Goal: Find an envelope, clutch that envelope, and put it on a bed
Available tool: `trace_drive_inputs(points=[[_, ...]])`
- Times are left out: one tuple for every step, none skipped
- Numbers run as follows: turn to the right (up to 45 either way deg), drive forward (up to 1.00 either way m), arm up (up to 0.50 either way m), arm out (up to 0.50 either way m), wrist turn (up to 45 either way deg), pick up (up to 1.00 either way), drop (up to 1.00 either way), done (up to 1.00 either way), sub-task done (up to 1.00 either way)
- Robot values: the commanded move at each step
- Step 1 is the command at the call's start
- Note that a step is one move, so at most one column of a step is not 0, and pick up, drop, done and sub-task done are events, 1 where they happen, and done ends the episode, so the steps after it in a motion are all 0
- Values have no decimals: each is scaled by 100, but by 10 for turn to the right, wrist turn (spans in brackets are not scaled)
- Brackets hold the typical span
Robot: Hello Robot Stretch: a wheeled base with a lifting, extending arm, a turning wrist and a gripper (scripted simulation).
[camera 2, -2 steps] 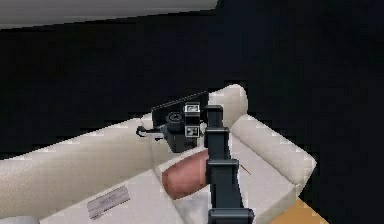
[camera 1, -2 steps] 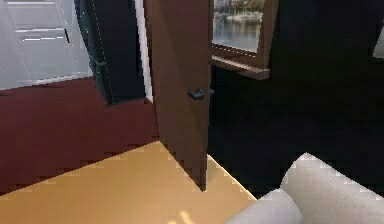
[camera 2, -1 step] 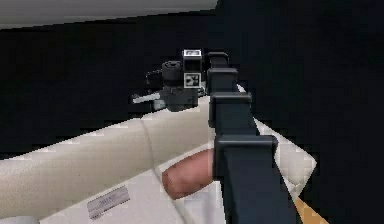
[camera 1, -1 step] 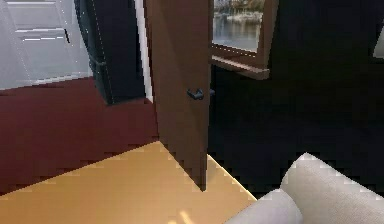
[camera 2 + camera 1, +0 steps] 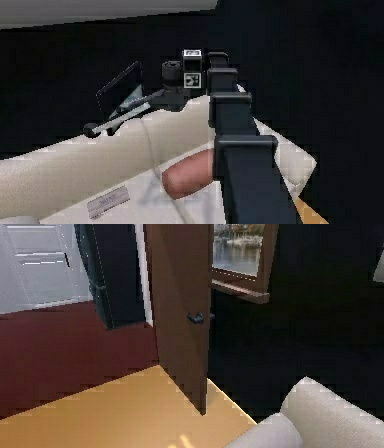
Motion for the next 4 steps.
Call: trace_drive_inputs(points=[[0,0,0,0,-450,0,0,0,0],[0,0,0,0,-120,0,0,0,0],[0,0,0,-26,0,0,0,0,0],[-450,0,0,0,0,0,0,0,0]])
